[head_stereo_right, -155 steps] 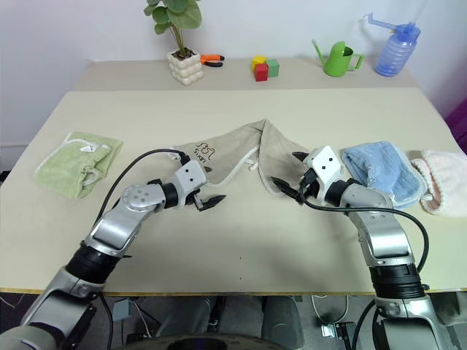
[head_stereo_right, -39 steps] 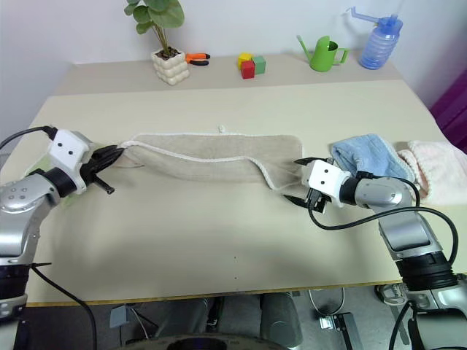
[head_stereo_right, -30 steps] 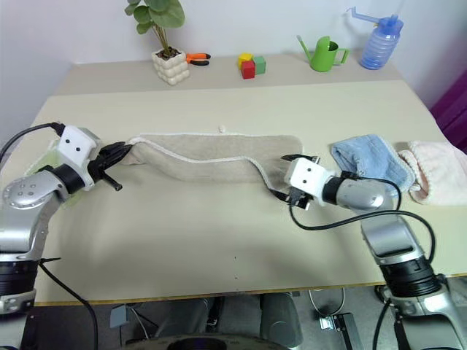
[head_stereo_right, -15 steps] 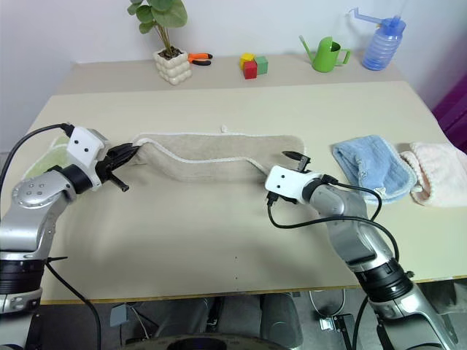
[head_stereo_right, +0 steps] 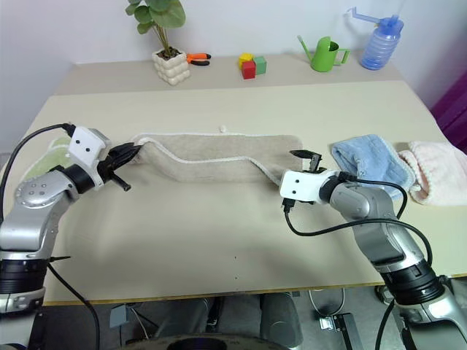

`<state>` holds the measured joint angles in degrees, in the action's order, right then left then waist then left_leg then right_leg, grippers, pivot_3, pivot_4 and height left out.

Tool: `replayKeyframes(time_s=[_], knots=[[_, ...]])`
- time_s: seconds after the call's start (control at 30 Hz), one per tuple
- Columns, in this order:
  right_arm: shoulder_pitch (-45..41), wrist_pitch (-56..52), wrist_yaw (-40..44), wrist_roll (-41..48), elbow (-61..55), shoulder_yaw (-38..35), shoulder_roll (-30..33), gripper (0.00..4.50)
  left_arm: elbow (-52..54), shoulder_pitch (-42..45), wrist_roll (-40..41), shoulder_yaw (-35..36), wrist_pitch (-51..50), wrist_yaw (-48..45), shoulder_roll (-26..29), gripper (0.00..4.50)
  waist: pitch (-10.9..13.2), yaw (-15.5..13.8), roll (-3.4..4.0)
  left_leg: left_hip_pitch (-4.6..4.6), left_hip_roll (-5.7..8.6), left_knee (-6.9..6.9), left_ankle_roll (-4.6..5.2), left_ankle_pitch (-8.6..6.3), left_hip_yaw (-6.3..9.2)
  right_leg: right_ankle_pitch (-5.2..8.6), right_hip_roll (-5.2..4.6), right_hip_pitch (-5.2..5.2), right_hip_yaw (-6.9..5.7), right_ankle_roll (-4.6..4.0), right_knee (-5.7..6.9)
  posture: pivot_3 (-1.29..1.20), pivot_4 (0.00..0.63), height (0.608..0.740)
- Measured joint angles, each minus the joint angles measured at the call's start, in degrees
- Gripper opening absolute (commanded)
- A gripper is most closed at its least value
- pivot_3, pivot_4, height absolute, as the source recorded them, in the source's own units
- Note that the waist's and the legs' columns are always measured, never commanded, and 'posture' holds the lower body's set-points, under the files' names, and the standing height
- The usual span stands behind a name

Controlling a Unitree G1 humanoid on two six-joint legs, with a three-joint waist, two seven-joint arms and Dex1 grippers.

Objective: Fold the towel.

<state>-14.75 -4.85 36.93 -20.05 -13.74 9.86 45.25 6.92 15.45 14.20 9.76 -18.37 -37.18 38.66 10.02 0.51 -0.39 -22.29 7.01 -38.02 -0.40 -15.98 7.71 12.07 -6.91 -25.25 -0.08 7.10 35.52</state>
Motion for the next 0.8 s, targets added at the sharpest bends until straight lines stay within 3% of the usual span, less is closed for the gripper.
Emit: replayKeyframes(time_s=[0.03, 0.13, 0.37, 0.8], knots=[[0.0, 0.9, 0.0, 0.2, 0.1, 0.0, -0.1, 4.33, 0.0, 0.0, 0.0, 0.0, 0.0, 0.0, 0.0, 0.0, 0.0, 0.0, 0.0, 0.0, 0.0, 0.0, 0.0, 0.0, 0.0, 0.0, 0.0, 0.0, 0.0, 0.0, 0.0, 0.0, 0.15, 0.732], [-0.1, 3.1, 0.0, 1.1, 0.1, 0.2, -1.3, 3.6, 0.0, -0.1, 0.0, 0.0, 0.0, 0.0, 0.0, 0.0, 0.0, 0.0, 0.0, 0.0, 0.0, 0.0, 0.0, 0.0, 0.0, 0.0, 0.0, 0.0, 0.0, 0.0, 0.0, 0.0, 0.15, 0.732], [-0.1, 4.2, 0.2, 0.6, 0.8, 0.5, -1.3, 0.12, 0.4, -1.5, 0.0, 0.0, 0.0, 0.0, 0.0, 0.0, 0.0, 0.0, 0.0, 0.0, 0.0, 0.0, 0.0, 0.0, 0.0, 0.0, 0.0, 0.0, 0.0, 0.0, 0.0, 0.0, 0.15, 0.732], [-1.5, 5.6, 0.4, 0.1, 3.7, -1.9, 0.9, 0.05, 0.0, -0.9, -0.1, 0.1, 0.5, -0.1, 0.1, 0.0, 0.0, 0.0, 0.0, 0.0, 0.0, -0.02, 0.0, 0.0, 0.0, 0.0, 0.0, 0.01, 0.0, 0.0, 0.01, 0.0, 0.15, 0.732]])
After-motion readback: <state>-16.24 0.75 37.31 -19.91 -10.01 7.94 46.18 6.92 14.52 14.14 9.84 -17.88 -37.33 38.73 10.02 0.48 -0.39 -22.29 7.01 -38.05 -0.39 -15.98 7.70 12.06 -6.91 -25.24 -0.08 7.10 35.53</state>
